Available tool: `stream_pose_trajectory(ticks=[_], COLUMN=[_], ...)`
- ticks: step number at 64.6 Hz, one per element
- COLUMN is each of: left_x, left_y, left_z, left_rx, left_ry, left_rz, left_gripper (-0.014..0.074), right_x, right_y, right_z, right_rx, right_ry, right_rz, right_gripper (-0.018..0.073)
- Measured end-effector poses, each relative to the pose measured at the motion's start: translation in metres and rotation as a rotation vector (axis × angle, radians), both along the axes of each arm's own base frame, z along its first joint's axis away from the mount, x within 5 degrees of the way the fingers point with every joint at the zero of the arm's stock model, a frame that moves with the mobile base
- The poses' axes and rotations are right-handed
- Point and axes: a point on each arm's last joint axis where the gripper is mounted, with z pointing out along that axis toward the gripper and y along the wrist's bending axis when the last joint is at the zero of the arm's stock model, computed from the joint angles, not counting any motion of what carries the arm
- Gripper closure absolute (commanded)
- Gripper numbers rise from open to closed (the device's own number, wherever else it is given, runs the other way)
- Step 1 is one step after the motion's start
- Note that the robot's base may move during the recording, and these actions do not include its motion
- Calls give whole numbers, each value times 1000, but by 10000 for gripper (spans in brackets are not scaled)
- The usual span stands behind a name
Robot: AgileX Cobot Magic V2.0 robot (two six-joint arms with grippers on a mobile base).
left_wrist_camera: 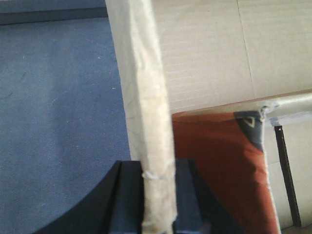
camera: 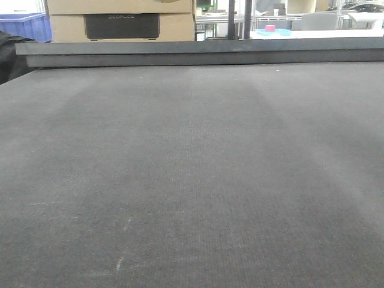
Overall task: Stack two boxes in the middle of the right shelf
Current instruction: 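Hold the boxes with both grippers while the base turns away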
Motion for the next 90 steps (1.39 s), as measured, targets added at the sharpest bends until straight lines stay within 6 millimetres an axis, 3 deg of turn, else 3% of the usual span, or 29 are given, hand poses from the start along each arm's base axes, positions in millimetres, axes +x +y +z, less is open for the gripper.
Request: stream_pose_trajectory(ticks=[47,90], left_x=[3,3], left_y=[2,2], left_z=[-1,-1], left_rx=[26,26], left_ry=[-3,-4], left_rz=[21,21], left_gripper=[708,708], right_x=[22,23], right_y=[7,7], right_z=[-11,-11], right_rx=[16,15], right_ry=[22,22], right_rz=[1,2], right_gripper=[712,712])
